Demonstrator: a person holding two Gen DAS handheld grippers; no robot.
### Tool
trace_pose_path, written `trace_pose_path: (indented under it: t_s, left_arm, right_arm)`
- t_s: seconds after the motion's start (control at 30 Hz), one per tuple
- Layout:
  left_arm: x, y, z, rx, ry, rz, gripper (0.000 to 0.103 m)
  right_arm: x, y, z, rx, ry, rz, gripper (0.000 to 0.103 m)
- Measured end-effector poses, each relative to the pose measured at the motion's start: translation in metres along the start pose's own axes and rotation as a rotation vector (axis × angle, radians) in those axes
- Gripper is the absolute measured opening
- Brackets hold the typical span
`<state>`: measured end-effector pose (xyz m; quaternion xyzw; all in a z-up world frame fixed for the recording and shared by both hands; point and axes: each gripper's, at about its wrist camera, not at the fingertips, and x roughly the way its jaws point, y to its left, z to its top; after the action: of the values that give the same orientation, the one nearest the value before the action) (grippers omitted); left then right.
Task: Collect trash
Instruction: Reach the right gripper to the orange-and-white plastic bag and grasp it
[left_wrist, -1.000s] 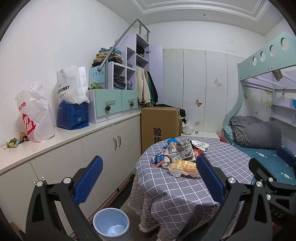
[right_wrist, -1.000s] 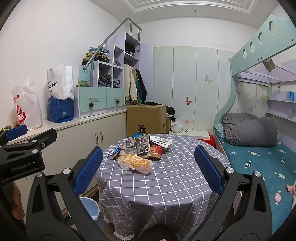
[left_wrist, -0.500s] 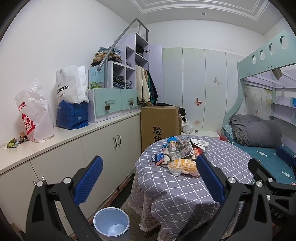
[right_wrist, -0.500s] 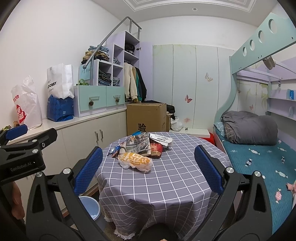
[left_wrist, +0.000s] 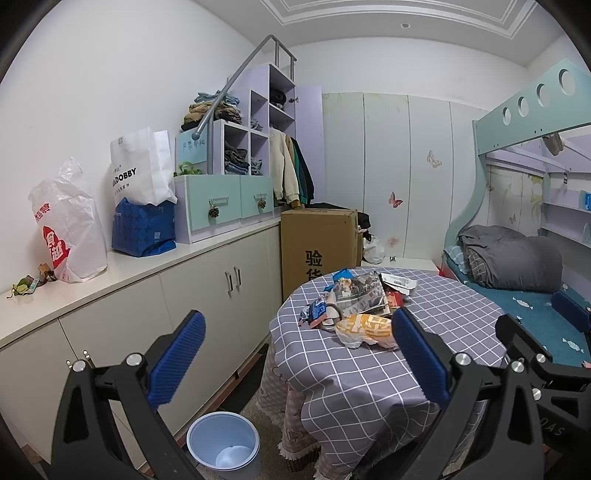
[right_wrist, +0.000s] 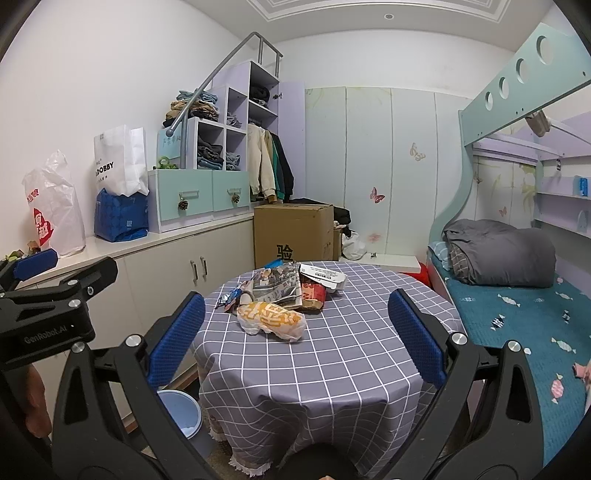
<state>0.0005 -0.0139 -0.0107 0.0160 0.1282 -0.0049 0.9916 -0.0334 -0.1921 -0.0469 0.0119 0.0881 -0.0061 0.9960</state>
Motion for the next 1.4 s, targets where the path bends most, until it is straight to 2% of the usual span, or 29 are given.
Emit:
trace_pose_path:
  t_s: [0.13, 0.33, 0.6, 0.8, 0.93, 1.07, 1.17, 1.3, 1.4]
  left_arm:
    - [0.002, 0.0, -0.002, 0.003, 0.006, 0.001, 0.099]
    - [0.01, 0.003, -0.004, 0.007, 0.029, 0.007, 0.099]
    - [0.044, 0.014, -0.018, -0.022, 0.126, 0.023, 0.099]
    - [0.092, 0.019, -0.037, -0.038, 0.25, 0.0, 0.099]
    - [0.13, 0.024, -0.049, -0.054, 0.336, 0.013, 0.099]
    - [0.161, 0.033, -0.051, -0.112, 0.389, -0.003, 0.099]
    - [0.182, 0.036, -0.051, -0.119, 0.408, 0.017, 0.099]
    - [0.204, 0.033, -0.049, -0.098, 0.432, 0.021, 0.099]
    - [0.22, 0.031, -0.046, -0.1, 0.443, -0.005, 0.099]
  right_arm:
    - [0.002, 0.002, 0.0, -0.002, 0.008, 0.0, 0.097]
    - [0.009, -0.003, 0.002, 0.031, 0.025, 0.057, 0.097]
    - [0.035, -0.013, -0.007, 0.076, 0.089, 0.071, 0.097]
    - [0.089, -0.012, -0.021, 0.037, 0.207, 0.059, 0.097]
    - [0.145, -0.008, -0.03, -0.006, 0.303, 0.069, 0.097]
    - [0.193, -0.005, -0.035, -0.023, 0.35, 0.088, 0.097]
    - [0.231, -0.006, -0.037, -0.01, 0.403, 0.109, 0.097]
    - [0.271, -0.003, -0.041, -0.028, 0.482, 0.172, 0.097]
    - [0.295, -0.003, -0.048, -0.03, 0.554, 0.258, 0.096]
